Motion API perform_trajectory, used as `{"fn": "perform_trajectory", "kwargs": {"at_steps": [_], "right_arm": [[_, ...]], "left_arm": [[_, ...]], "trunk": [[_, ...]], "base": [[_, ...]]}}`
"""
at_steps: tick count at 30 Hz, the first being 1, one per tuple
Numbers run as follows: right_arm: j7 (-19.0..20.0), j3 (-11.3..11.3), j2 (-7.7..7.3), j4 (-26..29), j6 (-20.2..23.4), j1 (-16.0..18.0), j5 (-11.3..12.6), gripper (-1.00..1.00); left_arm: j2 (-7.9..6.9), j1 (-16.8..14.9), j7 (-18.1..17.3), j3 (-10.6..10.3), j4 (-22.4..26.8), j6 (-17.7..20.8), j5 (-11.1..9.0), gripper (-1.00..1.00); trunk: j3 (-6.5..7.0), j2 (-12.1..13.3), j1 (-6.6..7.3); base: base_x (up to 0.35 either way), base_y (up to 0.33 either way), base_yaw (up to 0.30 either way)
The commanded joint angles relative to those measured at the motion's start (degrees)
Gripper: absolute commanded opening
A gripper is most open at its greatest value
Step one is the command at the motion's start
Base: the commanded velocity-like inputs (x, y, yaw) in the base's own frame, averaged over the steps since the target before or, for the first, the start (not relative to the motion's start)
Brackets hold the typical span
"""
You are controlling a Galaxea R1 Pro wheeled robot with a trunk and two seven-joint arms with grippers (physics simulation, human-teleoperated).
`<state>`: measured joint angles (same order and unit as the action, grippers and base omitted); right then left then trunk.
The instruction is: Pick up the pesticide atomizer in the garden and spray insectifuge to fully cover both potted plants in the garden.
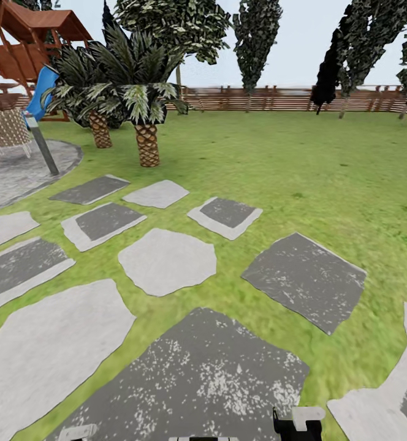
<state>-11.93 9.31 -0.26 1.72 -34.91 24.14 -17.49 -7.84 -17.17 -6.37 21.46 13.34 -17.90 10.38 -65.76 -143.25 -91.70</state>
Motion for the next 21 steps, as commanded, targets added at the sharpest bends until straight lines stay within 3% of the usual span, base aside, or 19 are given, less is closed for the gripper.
{"fn": "perform_trajectory", "kwargs": {"at_steps": [1,21], "right_arm": [[-0.3,0.4,-0.01,-0.1,-0.2,0.0,-0.6,1.00],[-0.3,0.4,-0.01,0.0,-0.2,0.0,-0.6,1.00]], "left_arm": [[0.02,-0.1,-0.3,0.5,-0.1,-0.2,0.5,-1.00],[0.02,-0.1,-0.3,0.6,-0.1,-0.2,0.5,-1.00]], "trunk": [[-0.07,0.0,-0.02],[-0.59,0.0,-0.02]], "base": [[0.311,0.159,0.282],[0.307,0.166,0.282]]}}
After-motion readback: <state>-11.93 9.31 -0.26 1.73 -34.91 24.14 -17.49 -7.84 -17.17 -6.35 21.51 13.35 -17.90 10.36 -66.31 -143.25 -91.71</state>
